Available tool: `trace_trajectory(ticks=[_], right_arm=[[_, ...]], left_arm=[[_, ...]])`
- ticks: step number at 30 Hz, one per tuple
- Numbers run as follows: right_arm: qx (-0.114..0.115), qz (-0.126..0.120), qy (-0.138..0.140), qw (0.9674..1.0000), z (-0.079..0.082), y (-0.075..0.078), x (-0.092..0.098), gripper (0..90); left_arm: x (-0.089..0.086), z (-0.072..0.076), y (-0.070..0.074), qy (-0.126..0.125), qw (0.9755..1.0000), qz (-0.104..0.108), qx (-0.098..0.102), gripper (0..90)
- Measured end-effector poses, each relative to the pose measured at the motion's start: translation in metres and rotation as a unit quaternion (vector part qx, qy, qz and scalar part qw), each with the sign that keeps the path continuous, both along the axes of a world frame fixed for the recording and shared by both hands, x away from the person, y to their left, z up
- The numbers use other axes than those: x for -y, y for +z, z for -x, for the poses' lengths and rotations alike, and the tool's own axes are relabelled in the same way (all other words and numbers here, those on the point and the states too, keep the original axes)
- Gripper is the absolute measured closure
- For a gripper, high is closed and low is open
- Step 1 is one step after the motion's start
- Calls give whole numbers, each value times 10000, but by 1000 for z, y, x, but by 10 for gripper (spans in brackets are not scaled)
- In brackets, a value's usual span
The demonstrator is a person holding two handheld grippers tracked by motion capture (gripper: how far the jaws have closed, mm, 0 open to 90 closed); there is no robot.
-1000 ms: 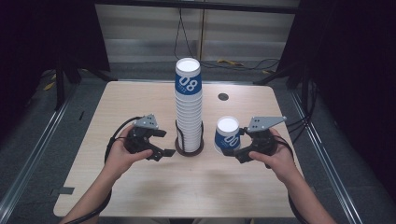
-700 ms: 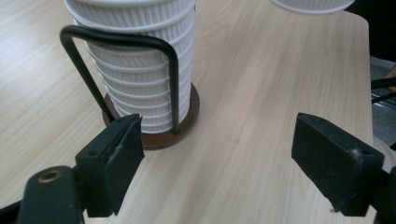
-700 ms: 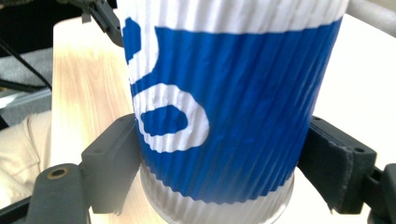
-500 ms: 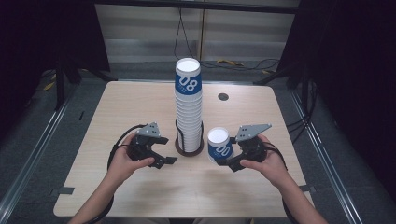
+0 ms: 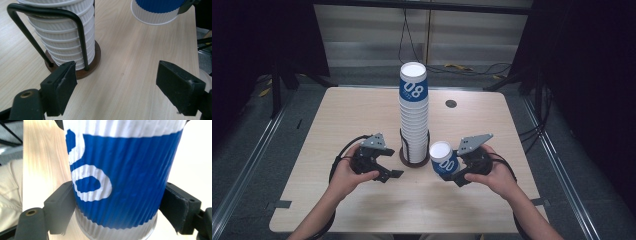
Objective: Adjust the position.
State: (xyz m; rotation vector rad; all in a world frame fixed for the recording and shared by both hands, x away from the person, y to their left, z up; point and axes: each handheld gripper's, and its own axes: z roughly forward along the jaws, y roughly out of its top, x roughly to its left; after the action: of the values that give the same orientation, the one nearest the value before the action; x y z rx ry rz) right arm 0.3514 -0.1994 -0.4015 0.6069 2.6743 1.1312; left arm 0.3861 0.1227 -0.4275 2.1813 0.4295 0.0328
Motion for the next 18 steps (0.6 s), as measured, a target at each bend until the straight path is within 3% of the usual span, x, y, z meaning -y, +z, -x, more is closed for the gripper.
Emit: trace_trajectory(ticks=[8,18], right_arm=[[2,391,205,9990,-2,0,-10,192],[-80,608,373,9974,-2,-4,-20,214]], left_arm=[[2,3,-3,-67,10000,37,-4,166],[2,5,-10,-79,9999,42,-67,166]])
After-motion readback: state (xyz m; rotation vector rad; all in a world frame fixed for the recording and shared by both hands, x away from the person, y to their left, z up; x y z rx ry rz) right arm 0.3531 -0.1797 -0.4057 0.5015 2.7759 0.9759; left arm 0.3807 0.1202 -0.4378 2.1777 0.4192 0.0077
